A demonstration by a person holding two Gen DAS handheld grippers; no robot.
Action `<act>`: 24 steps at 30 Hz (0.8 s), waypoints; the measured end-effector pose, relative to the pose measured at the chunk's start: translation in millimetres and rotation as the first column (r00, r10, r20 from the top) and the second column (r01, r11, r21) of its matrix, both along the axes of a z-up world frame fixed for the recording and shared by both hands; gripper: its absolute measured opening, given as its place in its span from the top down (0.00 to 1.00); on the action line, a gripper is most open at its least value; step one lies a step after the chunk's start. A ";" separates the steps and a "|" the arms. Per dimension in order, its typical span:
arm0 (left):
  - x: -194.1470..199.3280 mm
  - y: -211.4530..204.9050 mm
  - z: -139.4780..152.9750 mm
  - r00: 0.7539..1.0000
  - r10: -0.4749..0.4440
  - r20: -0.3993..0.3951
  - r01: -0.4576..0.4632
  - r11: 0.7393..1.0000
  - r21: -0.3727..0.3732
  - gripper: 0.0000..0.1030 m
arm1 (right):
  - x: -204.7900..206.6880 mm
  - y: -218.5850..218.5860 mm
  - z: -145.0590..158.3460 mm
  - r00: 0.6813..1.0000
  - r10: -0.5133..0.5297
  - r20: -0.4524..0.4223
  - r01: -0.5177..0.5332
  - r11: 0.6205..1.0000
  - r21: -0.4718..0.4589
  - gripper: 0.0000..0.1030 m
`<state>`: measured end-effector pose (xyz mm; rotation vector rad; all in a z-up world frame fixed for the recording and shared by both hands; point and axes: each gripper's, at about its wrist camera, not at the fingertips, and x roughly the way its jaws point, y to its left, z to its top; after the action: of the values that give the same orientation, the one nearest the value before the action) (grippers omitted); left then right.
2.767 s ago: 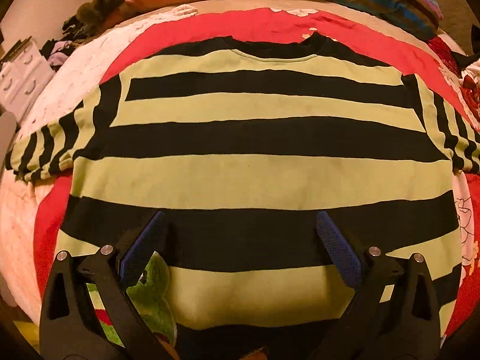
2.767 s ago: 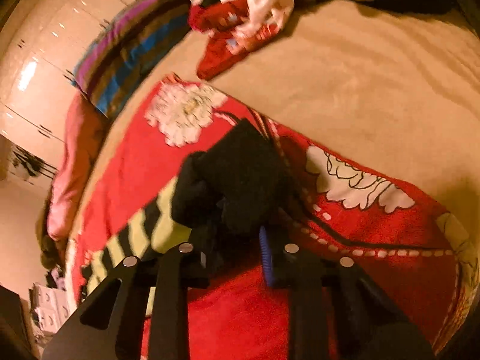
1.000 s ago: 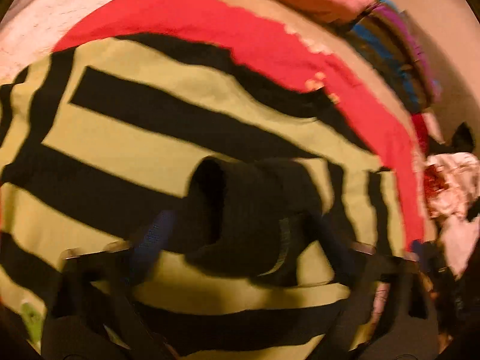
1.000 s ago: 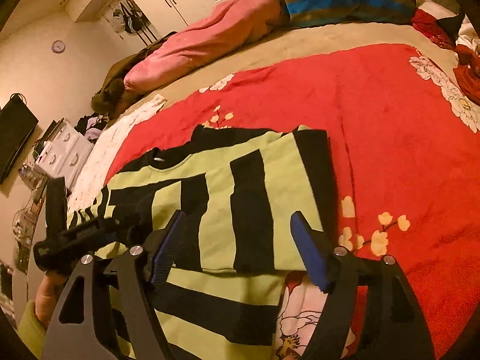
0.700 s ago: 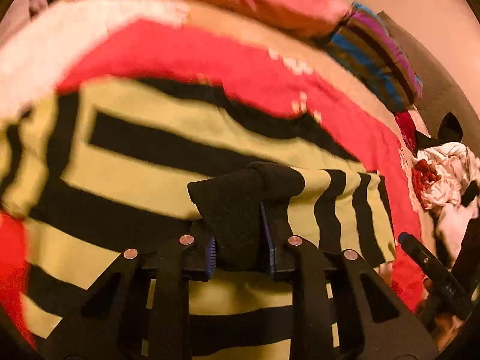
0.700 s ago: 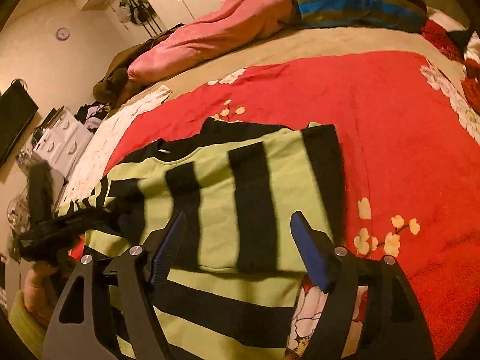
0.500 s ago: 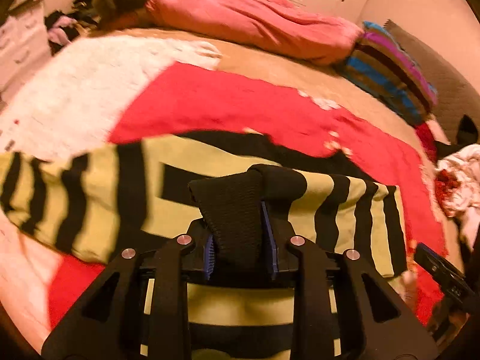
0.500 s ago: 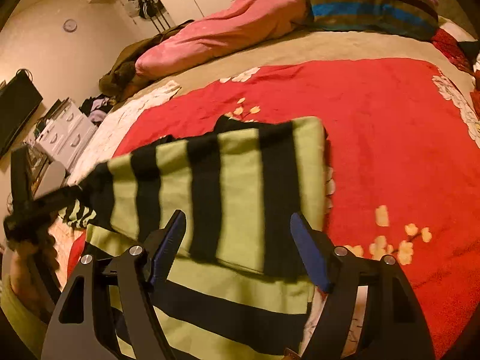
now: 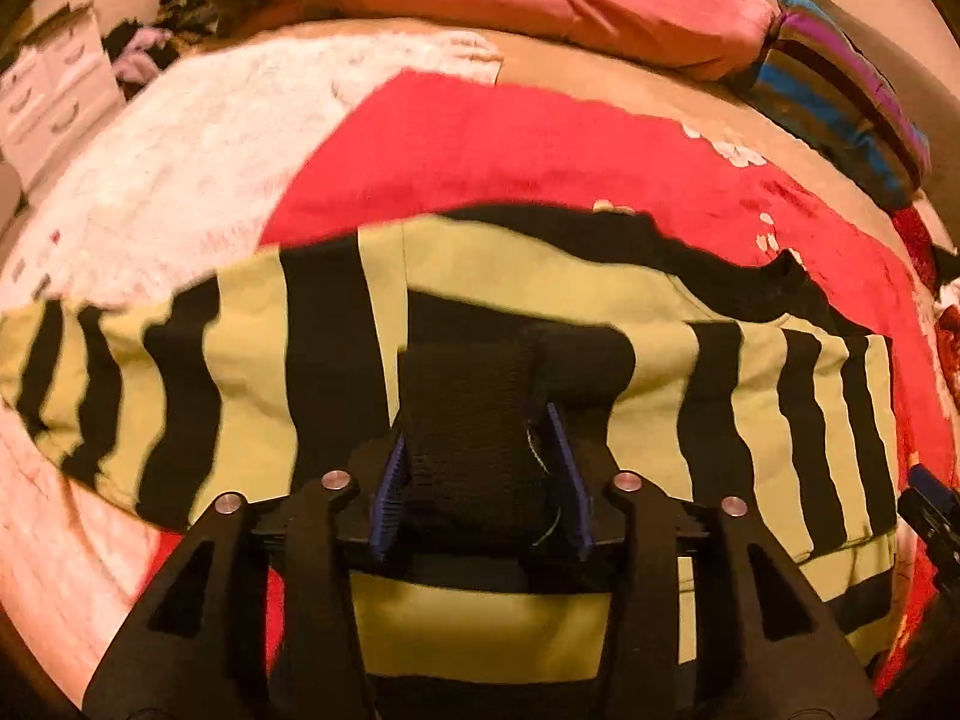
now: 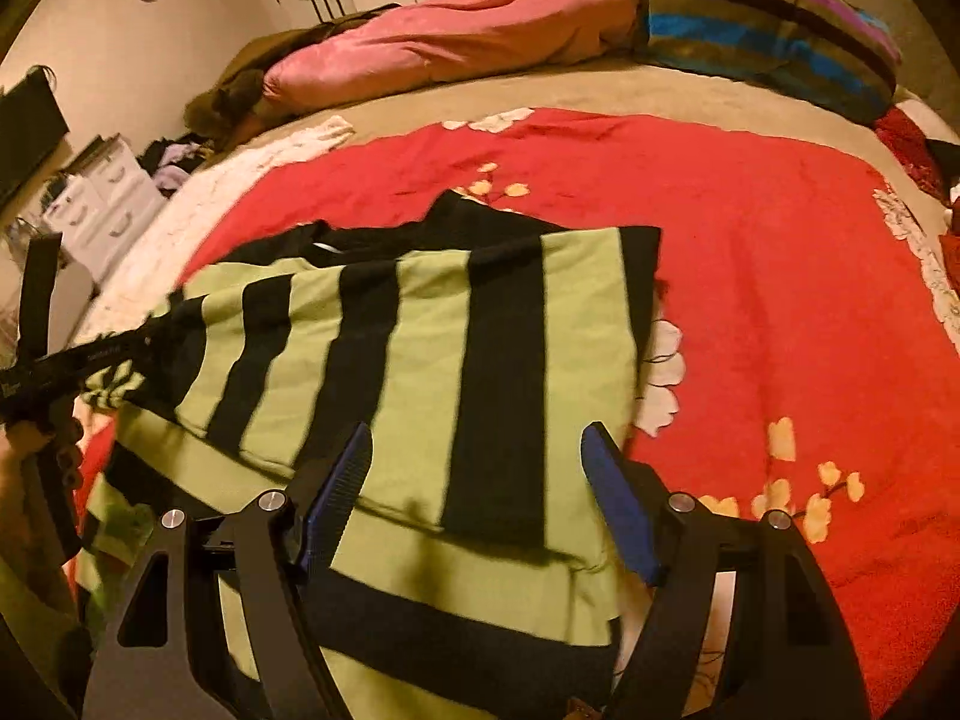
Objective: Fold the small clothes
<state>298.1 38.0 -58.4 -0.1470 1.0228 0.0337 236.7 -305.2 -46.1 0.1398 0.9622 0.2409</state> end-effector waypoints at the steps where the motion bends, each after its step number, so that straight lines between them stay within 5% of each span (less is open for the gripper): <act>1: -4.5 2.3 1.8 1.000 0.003 0.017 -0.003 1.000 -0.015 0.57 | 0.1 -2.6 -1.5 1.000 -0.004 -0.005 0.004 1.000 0.005 0.31; 3: -20.3 9.7 11.2 0.997 0.033 0.070 -0.033 0.999 0.002 0.43 | -1.5 -7.0 -3.3 1.000 -0.010 -0.008 0.010 1.000 0.003 0.31; 10: -59.3 15.6 48.3 0.977 0.049 0.207 -0.045 0.999 -0.025 0.43 | 1.4 -6.1 -0.1 1.000 -0.011 0.014 0.011 1.000 0.012 0.31; 17: -34.1 -36.7 31.4 0.984 -0.109 0.138 0.109 0.994 0.005 0.48 | 10.1 9.7 1.4 0.999 0.032 0.029 -0.033 0.999 0.010 0.31; 24: -3.6 -49.5 -18.4 0.991 -0.131 -0.018 0.132 0.989 0.073 0.47 | 21.7 11.7 -37.0 0.993 0.036 -0.114 -0.036 0.999 -0.002 0.31</act>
<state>294.5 -11.5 -76.8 -0.0113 1.0406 -0.0472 258.4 -293.5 -83.1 0.1338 1.0789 0.2667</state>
